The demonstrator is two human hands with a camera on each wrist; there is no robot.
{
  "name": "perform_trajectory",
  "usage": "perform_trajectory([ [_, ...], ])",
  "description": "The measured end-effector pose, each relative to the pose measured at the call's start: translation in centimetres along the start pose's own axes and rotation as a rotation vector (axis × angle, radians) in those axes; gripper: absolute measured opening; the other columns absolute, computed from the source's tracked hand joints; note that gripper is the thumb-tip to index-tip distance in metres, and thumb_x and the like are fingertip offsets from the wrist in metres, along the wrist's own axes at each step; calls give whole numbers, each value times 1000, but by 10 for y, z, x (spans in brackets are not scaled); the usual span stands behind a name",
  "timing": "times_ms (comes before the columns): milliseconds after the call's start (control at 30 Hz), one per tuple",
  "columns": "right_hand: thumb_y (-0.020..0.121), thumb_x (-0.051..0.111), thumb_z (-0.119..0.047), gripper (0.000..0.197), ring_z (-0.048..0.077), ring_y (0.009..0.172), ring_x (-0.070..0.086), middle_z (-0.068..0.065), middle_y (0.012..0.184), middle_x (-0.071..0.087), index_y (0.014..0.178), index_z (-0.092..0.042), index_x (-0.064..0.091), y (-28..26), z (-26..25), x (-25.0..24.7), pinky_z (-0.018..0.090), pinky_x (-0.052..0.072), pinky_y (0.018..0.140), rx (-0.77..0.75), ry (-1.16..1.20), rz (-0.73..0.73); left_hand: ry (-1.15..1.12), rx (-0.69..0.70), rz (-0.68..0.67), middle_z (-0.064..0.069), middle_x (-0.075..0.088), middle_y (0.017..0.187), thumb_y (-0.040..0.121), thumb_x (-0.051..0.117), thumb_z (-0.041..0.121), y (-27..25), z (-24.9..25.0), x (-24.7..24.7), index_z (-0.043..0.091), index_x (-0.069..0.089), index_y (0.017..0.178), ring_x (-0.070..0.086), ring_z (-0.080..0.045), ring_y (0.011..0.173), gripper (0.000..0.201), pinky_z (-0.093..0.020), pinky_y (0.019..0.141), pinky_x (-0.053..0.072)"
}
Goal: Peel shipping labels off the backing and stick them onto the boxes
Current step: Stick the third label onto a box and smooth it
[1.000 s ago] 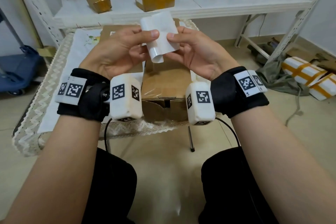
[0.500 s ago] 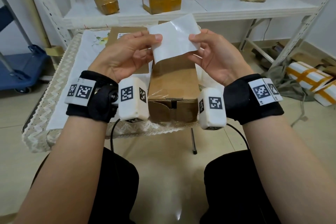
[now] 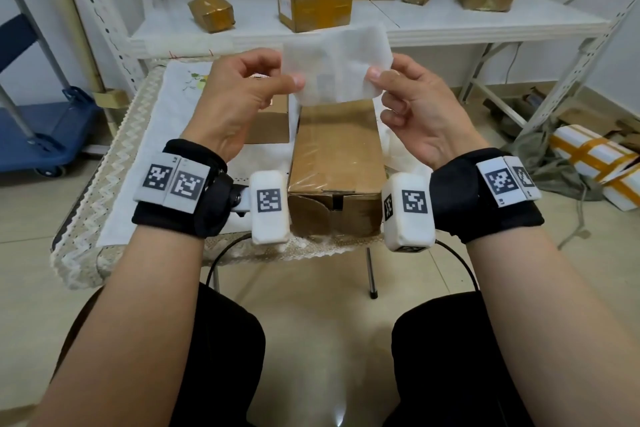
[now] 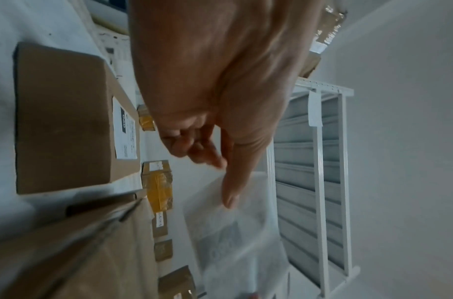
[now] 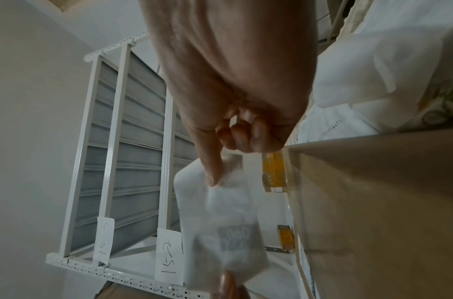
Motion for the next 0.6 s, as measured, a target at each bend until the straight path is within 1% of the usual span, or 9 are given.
perform_trajectory([
  [33, 92, 72, -6, 23, 6, 57, 36, -1, 88, 60, 113, -14, 66, 0, 0, 1, 17, 31, 47, 4, 12, -2, 32, 29, 29, 10, 57, 72, 77, 85, 13, 0, 1, -2, 28, 72, 74, 53, -15, 82, 20, -17, 66, 40],
  [100, 91, 72, -3, 28, 6, 64, 47, -1, 92, 64, 116, -13, 65, 0, -1, 2, 17, 37, 52, 8, 29, -17, 54, 93, 59, 10, 49, 68, 79, 84, 13, -2, 6, -3, 28, 68, 76, 49, -14, 78, 22, -12, 62, 41],
  [200, 91, 69, 1, 27, 8, 75, 61, -4, 92, 71, 114, -13, 66, 0, -3, 4, 20, 47, 65, -13, 24, -53, 72, 172, 53, 6, 60, 74, 84, 80, 13, -5, 14, -2, 22, 68, 88, 53, -7, 69, 16, -16, 62, 45],
  [267, 92, 66, 4, 22, 11, 80, 66, -2, 92, 71, 108, -12, 68, -1, -7, 5, 22, 51, 72, -37, 46, -58, 89, 208, 71, 4, 68, 82, 86, 79, 13, -7, 18, -2, 21, 69, 91, 60, -6, 74, 14, -17, 65, 48],
  [333, 94, 61, 7, 20, 15, 85, 70, 4, 97, 74, 105, -7, 70, -3, -9, 4, 23, 55, 77, -58, 95, -32, 76, 228, 95, 6, 73, 87, 87, 77, 9, -8, 20, -5, 22, 70, 92, 65, -5, 81, 16, -18, 70, 50],
  [400, 97, 57, 2, 16, 17, 87, 71, 11, 101, 77, 102, -1, 72, -4, -10, 2, 24, 57, 81, -67, 135, 21, 55, 228, 109, 10, 75, 85, 88, 70, 3, -7, 20, -7, 20, 74, 94, 66, -5, 83, 18, -19, 72, 50],
  [500, 97, 62, -6, 14, 20, 93, 74, 13, 102, 79, 104, 2, 72, -4, -10, 0, 26, 58, 87, -87, 131, 60, -28, 180, 131, 6, 76, 82, 91, 62, 14, -5, 17, -6, 14, 79, 94, 67, -12, 81, 17, -22, 74, 52],
  [567, 96, 67, -8, 13, 22, 98, 75, 13, 104, 79, 105, 1, 71, -4, -9, 0, 27, 59, 89, -92, 101, 52, -54, 154, 145, 2, 78, 82, 96, 65, 23, -6, 15, -4, 13, 80, 92, 68, -15, 80, 19, -25, 78, 57],
  [600, 96, 68, -7, 11, 22, 96, 74, 12, 104, 79, 104, -1, 72, -3, -7, 0, 27, 59, 88, -87, 88, 50, -48, 149, 149, 1, 78, 83, 97, 67, 26, -6, 14, -3, 13, 80, 91, 69, -15, 79, 19, -25, 80, 58],
])
Point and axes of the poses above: each hand's wrist, its own y-axis towards the middle knuckle, its own x-axis out of the palm, z = x × y, the point moved 7 cm from there along y, towards the middle knuckle
